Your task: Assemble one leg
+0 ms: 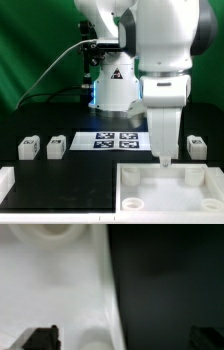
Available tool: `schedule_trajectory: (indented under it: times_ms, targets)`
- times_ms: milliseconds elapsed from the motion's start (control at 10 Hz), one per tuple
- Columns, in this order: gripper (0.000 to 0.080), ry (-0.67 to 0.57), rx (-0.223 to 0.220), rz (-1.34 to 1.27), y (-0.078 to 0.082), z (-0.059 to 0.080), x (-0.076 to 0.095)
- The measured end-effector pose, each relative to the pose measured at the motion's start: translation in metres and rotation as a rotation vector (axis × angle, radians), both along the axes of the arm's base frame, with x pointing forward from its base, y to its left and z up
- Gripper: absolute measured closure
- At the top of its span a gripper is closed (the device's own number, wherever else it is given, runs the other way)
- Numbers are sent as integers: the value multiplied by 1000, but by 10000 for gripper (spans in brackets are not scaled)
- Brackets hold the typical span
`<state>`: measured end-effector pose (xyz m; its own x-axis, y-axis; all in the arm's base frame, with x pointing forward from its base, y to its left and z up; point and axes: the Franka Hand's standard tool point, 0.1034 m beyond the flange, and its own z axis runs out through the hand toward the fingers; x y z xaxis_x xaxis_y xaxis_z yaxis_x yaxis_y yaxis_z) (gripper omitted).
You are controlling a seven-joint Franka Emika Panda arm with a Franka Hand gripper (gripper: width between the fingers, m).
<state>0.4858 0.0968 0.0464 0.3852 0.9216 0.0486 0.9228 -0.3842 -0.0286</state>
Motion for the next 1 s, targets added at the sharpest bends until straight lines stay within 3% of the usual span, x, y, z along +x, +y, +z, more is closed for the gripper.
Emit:
schedule_trajectory:
  times_ms: [200, 600, 900, 1000]
  targets:
    - [150, -2, 8, -231, 19, 6, -4]
    - [150, 35, 22, -610, 22, 4, -7]
    - [150, 120, 27, -1081, 62, -3, -34]
    - [150, 139, 9, -1017, 60, -3, -33]
